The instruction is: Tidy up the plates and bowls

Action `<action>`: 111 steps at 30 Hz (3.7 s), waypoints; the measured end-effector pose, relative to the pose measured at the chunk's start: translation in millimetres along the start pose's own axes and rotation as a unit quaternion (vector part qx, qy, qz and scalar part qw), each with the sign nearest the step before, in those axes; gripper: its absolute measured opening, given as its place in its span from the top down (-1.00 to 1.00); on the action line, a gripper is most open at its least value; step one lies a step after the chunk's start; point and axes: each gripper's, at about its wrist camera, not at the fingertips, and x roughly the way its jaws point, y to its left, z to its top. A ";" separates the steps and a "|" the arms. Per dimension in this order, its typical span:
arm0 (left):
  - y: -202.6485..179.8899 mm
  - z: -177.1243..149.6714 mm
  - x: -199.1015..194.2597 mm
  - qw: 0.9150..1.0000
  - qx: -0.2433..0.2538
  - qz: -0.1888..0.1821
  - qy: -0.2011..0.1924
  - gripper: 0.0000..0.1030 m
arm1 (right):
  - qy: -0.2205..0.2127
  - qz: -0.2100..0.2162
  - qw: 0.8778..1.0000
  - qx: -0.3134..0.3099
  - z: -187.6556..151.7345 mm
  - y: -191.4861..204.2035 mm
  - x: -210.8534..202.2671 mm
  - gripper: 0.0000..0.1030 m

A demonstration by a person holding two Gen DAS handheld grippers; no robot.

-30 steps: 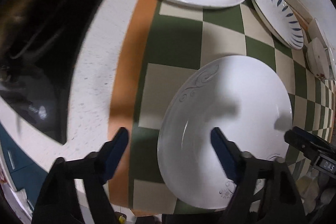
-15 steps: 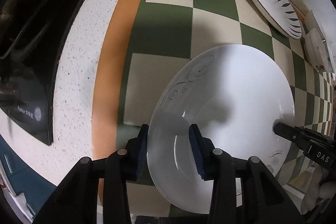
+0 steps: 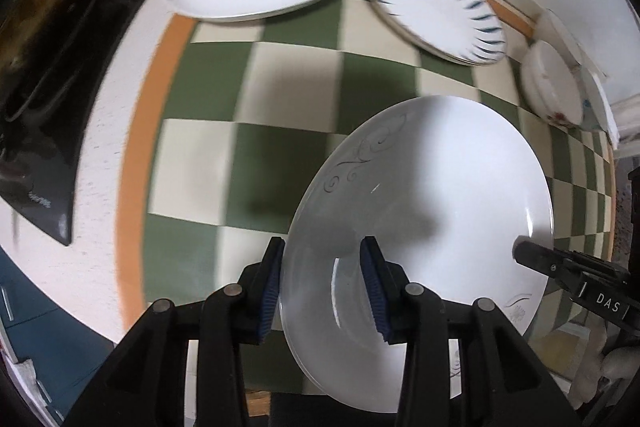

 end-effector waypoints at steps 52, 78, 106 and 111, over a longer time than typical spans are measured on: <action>-31.8 61.5 -62.9 0.993 -0.069 0.052 -0.083 0.27 | -0.059 -0.006 0.998 0.003 11.0 -66.0 -106.2 0.34; 140.7 179.1 44.9 0.975 -0.220 0.007 -0.035 0.23 | -0.050 -0.062 0.980 -0.180 324.0 167.8 94.6 0.15; 118.3 116.7 18.2 0.982 -0.170 -0.024 -0.077 0.47 | -0.021 -0.018 0.987 -0.155 290.2 148.8 90.5 0.74; 101.9 99.2 -2.9 0.983 -0.154 -0.025 -0.091 0.47 | -0.042 -0.001 0.989 -0.140 265.0 135.3 57.9 0.74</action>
